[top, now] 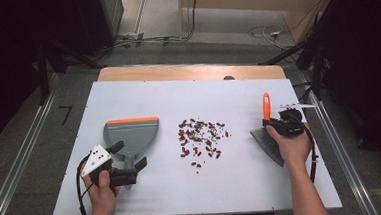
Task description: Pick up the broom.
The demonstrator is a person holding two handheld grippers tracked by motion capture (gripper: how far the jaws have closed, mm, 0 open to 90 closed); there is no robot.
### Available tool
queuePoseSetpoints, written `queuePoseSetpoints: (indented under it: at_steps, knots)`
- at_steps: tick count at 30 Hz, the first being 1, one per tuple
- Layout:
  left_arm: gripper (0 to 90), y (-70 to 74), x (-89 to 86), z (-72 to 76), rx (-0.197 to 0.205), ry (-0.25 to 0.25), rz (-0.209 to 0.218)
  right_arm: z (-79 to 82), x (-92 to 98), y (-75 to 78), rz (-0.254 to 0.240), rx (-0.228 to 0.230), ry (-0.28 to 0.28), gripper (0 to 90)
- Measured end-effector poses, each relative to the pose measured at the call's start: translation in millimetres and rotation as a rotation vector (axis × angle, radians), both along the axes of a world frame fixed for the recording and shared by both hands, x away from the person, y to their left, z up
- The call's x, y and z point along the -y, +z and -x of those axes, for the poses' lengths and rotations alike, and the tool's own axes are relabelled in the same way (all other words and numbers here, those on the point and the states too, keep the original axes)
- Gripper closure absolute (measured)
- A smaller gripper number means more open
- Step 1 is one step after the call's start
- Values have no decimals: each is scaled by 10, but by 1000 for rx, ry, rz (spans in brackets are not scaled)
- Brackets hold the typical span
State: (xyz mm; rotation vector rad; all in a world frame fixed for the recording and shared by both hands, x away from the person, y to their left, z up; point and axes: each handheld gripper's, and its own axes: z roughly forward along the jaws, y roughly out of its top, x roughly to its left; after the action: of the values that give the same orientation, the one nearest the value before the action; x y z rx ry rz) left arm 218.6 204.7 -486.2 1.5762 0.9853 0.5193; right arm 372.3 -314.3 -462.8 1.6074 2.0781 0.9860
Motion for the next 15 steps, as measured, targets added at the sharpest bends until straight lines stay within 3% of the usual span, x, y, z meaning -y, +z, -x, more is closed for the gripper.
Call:
queuePoseSetpoints:
  at_steps: [2,5,8,10,15]
  knots:
    - [0,10,13,8,6,-2,-8,104,22,4,14,52,1,686]
    - [0,14,21,10,5,0,-6,248,72,7,-27,142,10,687]
    - [0,21,33,12,8,-6,-8,341,143,16,-88,213,15,687]
    - [0,39,71,18,18,-19,-17,388,206,20,-160,254,13,687]
    - [0,82,107,16,34,-32,-26,474,306,30,-236,324,13,690]
